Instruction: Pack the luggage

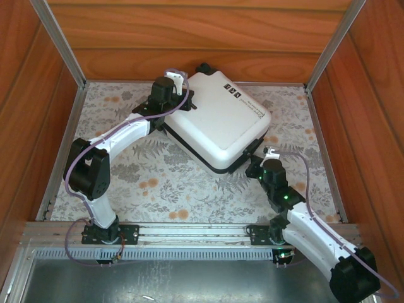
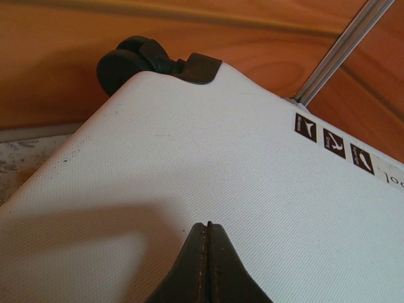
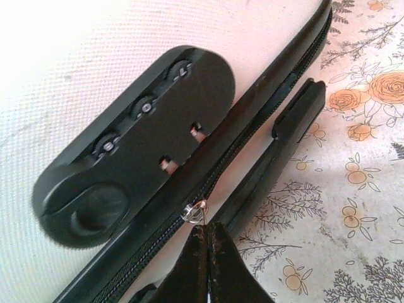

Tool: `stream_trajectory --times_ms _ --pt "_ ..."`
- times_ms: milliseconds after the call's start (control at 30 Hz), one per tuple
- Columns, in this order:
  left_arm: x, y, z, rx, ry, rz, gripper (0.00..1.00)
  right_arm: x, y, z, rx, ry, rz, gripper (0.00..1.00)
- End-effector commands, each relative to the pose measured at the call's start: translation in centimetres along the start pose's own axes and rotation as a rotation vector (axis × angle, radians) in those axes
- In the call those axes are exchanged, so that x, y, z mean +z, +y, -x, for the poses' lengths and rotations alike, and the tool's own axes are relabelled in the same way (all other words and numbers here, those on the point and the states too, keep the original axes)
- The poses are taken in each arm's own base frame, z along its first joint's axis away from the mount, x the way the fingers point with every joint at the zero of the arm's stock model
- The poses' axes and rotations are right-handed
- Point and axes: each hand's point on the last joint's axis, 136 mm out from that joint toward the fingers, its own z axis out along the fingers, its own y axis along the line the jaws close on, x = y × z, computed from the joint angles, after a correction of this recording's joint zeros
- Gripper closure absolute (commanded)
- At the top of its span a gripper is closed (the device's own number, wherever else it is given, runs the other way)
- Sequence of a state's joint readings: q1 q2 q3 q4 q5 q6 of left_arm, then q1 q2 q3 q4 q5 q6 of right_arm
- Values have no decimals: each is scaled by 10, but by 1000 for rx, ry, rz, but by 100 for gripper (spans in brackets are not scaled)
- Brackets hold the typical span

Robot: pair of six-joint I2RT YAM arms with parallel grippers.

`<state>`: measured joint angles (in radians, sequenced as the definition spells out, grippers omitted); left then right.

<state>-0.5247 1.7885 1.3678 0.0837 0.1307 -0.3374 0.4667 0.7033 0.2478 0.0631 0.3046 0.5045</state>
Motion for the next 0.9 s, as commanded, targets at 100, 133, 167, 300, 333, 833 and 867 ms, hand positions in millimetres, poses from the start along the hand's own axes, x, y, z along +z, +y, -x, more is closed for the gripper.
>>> stream_trajectory --times_ms 100,133,167,300,333,833,867 --pt "-14 96 -235 -160 699 310 100 11 -55 0 38 69 -226 100" --pt "-14 96 -235 -160 699 311 100 13 -57 1 51 77 -230 100" --pt "-14 95 -234 -161 697 308 100 15 -60 2 67 84 -234 100" --pt "-13 95 -232 -160 692 307 100 22 -67 8 120 86 -237 100" --pt "-13 95 -231 -159 689 308 100 23 -69 10 132 82 -240 100" --pt "-15 95 -234 -155 693 308 100 37 -89 47 203 100 -262 100" --pt "-15 95 -233 -156 691 307 100 38 -91 47 206 104 -263 100"
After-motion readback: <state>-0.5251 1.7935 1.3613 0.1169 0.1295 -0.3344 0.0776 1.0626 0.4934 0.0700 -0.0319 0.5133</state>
